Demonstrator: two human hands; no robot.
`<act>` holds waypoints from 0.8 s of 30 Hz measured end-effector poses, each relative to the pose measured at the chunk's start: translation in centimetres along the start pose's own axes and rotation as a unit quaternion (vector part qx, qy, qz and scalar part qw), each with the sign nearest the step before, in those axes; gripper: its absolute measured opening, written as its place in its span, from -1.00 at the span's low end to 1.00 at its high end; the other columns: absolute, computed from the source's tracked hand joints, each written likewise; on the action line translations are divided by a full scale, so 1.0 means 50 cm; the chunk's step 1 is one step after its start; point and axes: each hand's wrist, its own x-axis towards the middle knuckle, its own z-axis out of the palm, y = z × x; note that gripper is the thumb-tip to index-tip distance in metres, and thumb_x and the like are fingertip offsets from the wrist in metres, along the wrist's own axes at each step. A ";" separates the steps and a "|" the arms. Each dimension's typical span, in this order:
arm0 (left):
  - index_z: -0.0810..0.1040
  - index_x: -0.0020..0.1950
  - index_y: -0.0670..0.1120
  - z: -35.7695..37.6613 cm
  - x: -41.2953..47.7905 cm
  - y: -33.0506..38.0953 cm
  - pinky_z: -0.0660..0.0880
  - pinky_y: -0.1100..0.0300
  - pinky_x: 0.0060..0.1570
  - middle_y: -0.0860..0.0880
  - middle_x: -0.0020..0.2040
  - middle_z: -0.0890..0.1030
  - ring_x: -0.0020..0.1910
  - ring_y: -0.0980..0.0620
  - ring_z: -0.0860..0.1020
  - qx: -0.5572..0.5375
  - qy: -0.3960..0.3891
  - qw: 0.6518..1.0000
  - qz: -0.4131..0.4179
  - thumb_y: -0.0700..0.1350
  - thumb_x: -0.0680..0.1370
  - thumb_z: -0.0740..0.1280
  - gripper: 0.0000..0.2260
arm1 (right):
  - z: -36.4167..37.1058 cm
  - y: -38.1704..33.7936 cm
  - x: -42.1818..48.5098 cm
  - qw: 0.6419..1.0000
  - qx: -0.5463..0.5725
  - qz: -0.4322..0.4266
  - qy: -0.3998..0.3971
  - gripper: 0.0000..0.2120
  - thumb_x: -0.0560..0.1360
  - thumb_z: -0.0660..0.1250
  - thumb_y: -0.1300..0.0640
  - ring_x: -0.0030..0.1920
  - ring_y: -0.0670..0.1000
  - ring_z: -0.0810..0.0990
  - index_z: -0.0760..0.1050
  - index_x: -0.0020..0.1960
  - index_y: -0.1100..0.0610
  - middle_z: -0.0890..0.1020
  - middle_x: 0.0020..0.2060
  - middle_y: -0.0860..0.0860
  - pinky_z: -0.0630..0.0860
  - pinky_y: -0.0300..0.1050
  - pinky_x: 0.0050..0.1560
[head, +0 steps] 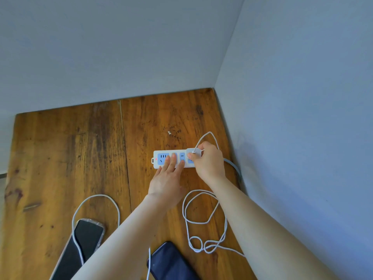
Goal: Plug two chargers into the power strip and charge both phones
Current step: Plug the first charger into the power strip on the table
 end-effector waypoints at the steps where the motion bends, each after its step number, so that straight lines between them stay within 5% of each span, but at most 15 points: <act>1: -0.12 0.56 0.06 -0.002 0.000 0.001 0.04 0.01 0.45 -0.02 0.58 -0.18 0.53 -0.05 -0.20 0.006 -0.004 1.000 0.000 0.06 0.56 0.28 -0.28 | 0.003 0.000 -0.003 1.000 -0.003 0.000 0.004 -0.71 0.45 0.39 -0.04 -0.12 0.06 0.68 0.46 0.05 0.12 0.65 0.00 0.09 0.53 -0.30 -0.38; 6: -0.17 0.56 0.03 -0.014 -0.001 0.015 -0.02 -0.06 0.46 -0.07 0.58 -0.19 0.54 -0.09 -0.18 0.068 -0.026 0.997 -0.011 -0.01 0.58 0.26 -0.28 | -0.003 0.003 -0.004 1.000 -0.025 -0.004 0.016 -0.69 0.46 0.37 -0.09 -0.14 0.02 0.65 0.48 0.09 0.09 0.65 -0.01 0.04 0.36 -0.34 -0.47; 11: -0.15 0.57 -0.01 -0.023 -0.004 0.027 -0.09 -0.13 0.46 -0.08 0.58 -0.15 0.54 -0.11 -0.13 0.099 -0.028 0.994 -0.019 -0.06 0.58 0.23 -0.31 | -0.004 0.006 -0.006 0.999 -0.030 -0.005 0.013 -0.64 0.46 0.36 -0.12 -0.12 0.03 0.65 0.50 0.13 0.08 0.64 0.01 0.05 0.45 -0.28 -0.39; 18: -0.06 0.56 -0.02 0.012 -0.041 0.041 -0.09 -0.11 0.46 -0.08 0.59 -0.03 0.55 -0.09 -0.09 0.027 0.058 0.998 -0.015 0.00 0.59 0.21 -0.36 | -0.024 0.037 -0.027 0.998 -0.023 -0.042 -0.049 -0.49 0.44 0.39 -0.09 0.13 0.08 0.56 0.41 0.30 0.12 0.58 0.19 0.06 0.43 -0.17 -0.12; 24: -0.06 0.56 -0.05 0.075 -0.123 0.069 -0.06 0.03 0.46 -0.06 0.59 -0.03 0.55 -0.06 -0.08 -0.070 0.080 0.994 -0.025 -0.02 0.59 0.18 -0.38 | -0.081 0.108 -0.098 1.000 0.027 0.007 -0.011 -0.66 0.51 0.31 -0.05 -0.06 -0.08 0.52 0.48 0.23 0.07 0.61 0.09 0.01 0.35 -0.32 -0.23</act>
